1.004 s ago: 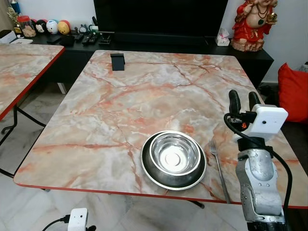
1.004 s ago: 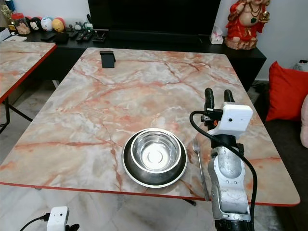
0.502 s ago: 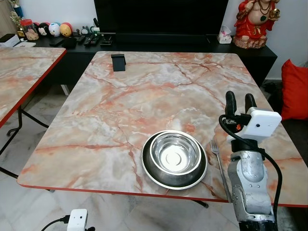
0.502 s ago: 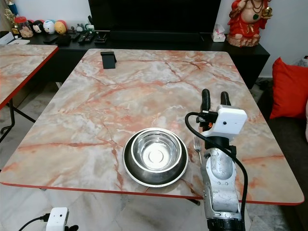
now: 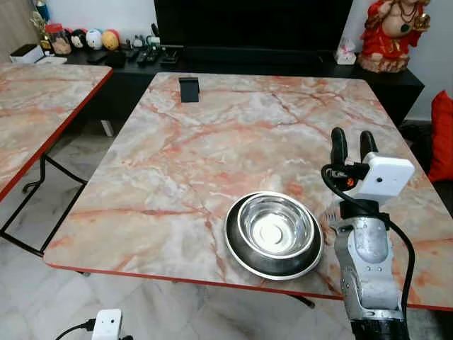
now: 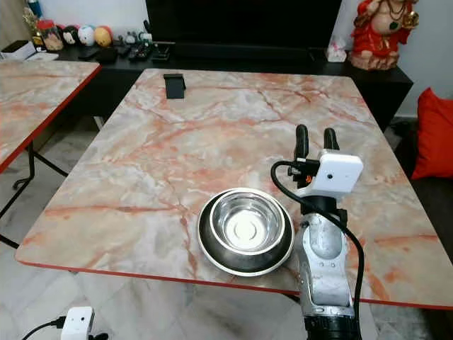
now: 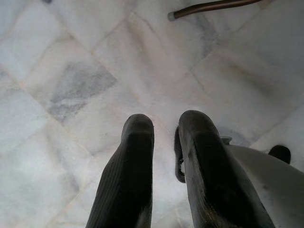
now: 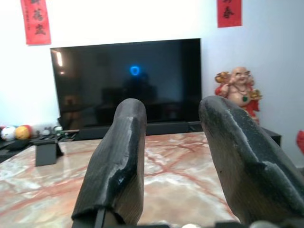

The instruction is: Setting the table

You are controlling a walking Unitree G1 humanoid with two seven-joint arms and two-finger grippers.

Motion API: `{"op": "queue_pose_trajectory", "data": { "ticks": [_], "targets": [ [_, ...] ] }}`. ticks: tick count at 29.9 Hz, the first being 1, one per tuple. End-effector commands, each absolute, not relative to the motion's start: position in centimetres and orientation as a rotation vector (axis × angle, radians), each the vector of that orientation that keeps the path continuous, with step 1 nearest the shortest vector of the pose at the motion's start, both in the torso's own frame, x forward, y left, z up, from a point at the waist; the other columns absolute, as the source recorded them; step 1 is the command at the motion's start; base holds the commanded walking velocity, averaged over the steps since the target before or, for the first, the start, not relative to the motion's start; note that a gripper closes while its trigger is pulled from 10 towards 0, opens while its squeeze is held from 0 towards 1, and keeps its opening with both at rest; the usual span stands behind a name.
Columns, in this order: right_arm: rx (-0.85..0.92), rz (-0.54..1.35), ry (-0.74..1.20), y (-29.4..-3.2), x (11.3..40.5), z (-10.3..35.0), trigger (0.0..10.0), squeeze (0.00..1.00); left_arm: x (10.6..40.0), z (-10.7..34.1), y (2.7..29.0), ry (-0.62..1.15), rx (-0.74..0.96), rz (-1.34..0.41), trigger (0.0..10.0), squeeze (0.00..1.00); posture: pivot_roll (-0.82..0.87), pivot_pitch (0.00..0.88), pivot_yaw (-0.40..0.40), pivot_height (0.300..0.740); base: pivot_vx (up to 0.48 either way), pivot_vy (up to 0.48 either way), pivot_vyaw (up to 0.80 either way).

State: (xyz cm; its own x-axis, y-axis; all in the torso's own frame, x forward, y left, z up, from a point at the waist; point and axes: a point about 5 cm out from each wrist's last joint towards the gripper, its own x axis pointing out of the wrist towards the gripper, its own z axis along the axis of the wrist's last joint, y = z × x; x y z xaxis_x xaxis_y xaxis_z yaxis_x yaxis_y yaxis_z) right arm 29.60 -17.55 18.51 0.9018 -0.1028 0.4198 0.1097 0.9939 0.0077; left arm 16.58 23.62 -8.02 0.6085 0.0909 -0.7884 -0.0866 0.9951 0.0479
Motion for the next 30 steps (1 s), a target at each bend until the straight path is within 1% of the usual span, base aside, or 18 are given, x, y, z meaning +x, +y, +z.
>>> {"op": "queue_pose_trajectory", "data": {
  "ticks": [1, 12, 30],
  "targets": [
    [-0.005, -0.104, -0.445, -17.5, 29.8, 19.0, 10.0, 0.00, 16.0, -8.2, 23.8, 0.927, -0.009, 0.124, 10.0, 0.00, 0.04, 0.000, -0.001, 0.740, 0.000, 0.480, 0.00],
    [-0.002, -0.089, -0.451, -17.2, 30.1, 19.4, 10.0, 0.00, 16.8, -7.9, 23.6, 0.891, -0.018, 0.121, 10.0, 0.00, 0.04, 0.000, -0.007, 0.740, 0.000, 0.480, 0.00],
    [-0.022, -0.045, -0.466, -16.4, 30.2, 20.0, 10.0, 0.00, 17.0, -7.9, 23.3, 0.881, -0.027, 0.115, 10.0, 0.00, 0.04, 0.000, -0.013, 0.740, 0.000, 0.480, 0.00]
  ]
}}
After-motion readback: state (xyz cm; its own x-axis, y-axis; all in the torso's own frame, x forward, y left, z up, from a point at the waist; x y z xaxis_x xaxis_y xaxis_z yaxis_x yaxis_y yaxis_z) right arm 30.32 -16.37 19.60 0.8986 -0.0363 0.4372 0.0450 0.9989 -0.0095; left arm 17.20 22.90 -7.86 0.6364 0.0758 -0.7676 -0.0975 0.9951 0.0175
